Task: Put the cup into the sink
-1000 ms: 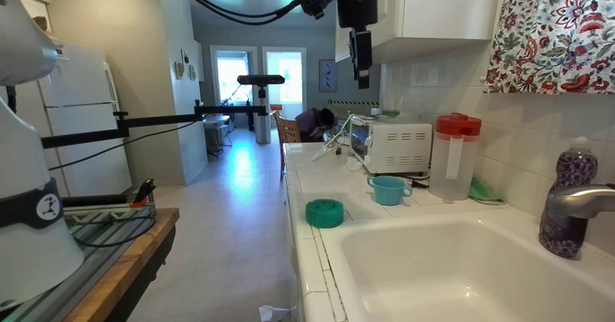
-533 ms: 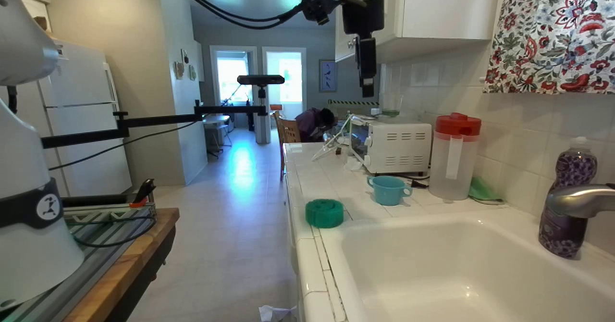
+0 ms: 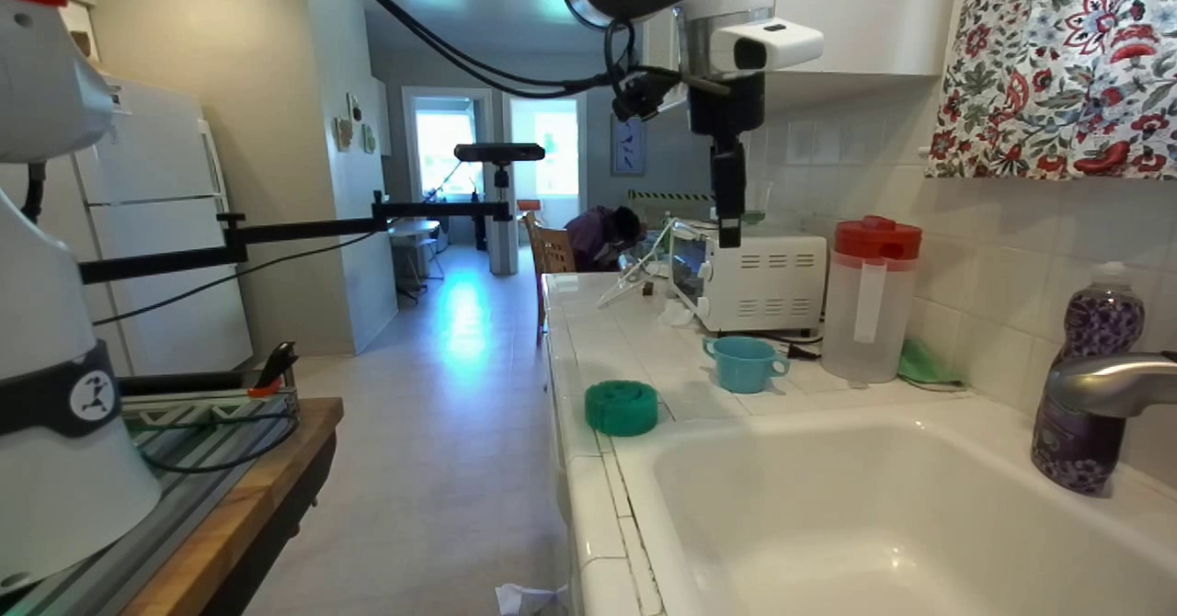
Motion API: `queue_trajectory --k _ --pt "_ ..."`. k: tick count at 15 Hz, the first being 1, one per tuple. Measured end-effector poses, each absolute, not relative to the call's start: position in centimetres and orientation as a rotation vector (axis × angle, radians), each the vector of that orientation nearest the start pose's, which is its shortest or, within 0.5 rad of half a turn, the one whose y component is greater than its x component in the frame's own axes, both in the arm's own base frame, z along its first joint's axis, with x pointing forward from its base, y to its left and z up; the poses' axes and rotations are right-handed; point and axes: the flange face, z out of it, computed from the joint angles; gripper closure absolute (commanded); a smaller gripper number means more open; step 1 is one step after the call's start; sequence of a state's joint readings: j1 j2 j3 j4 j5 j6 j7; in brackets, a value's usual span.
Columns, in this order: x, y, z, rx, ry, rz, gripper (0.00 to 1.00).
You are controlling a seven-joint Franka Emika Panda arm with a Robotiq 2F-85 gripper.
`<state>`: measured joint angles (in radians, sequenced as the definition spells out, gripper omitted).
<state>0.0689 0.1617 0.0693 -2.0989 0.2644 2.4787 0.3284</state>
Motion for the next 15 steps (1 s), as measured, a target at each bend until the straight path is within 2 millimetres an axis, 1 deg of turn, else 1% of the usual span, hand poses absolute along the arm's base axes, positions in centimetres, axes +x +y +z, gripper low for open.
queue_trajectory --k 2,4,8,9,15 --pt "59.4 9.0 35.5 -2.841 0.534 -0.224 0.0" --pt "60.5 9.5 34.6 -2.847 0.533 -0.214 0.0" --pt "62.4 9.2 32.4 -2.85 0.575 -0.19 0.0" --pt "62.5 9.1 32.0 -2.851 0.577 -0.184 0.0" --pt "62.5 9.1 32.3 -2.85 0.576 -0.19 0.0"
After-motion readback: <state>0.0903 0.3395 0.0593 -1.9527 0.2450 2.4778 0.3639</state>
